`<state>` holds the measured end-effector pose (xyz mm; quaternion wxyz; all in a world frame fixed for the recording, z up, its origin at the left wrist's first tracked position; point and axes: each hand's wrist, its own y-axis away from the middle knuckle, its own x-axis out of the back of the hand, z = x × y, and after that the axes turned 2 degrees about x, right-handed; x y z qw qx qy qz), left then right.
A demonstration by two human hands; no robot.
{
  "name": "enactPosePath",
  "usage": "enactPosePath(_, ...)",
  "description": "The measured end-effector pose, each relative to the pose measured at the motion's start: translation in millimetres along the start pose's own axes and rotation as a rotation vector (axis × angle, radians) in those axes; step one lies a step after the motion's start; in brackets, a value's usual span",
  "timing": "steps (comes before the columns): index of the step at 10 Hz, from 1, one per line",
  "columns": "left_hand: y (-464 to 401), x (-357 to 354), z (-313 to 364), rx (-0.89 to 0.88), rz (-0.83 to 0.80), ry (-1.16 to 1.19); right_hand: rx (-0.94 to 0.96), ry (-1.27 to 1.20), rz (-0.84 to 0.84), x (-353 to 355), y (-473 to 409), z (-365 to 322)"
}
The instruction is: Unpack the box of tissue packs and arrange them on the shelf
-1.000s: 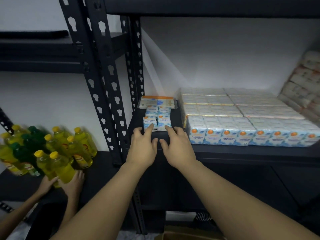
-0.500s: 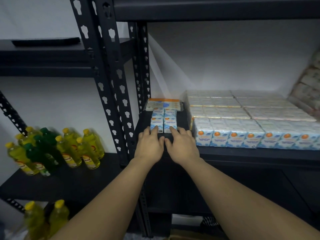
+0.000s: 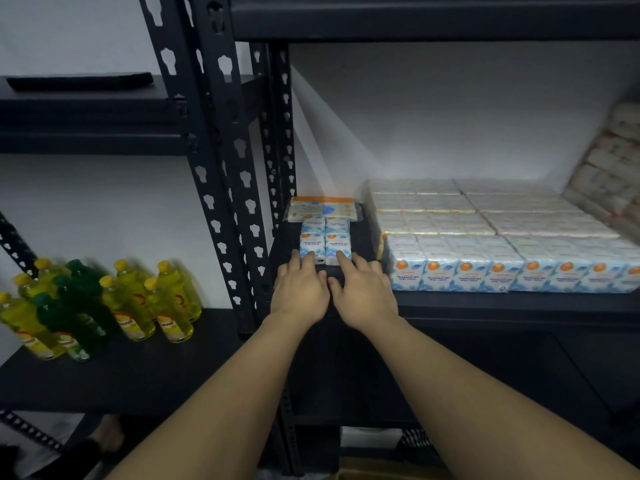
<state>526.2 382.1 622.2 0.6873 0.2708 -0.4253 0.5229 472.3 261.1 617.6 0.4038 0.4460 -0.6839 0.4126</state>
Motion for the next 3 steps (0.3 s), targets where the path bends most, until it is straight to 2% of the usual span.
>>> enactPosePath(1,2.4,2.5,1.1,-0.011,-0.019,0.003,-0.010,-0.023,-0.036,3.1,1.1,-0.7)
enactPosePath(3,28.6,9.8,-4.3,-0.032,-0.020,0.182,-0.002,-0.228,-0.019,10.2,25.3,1.1)
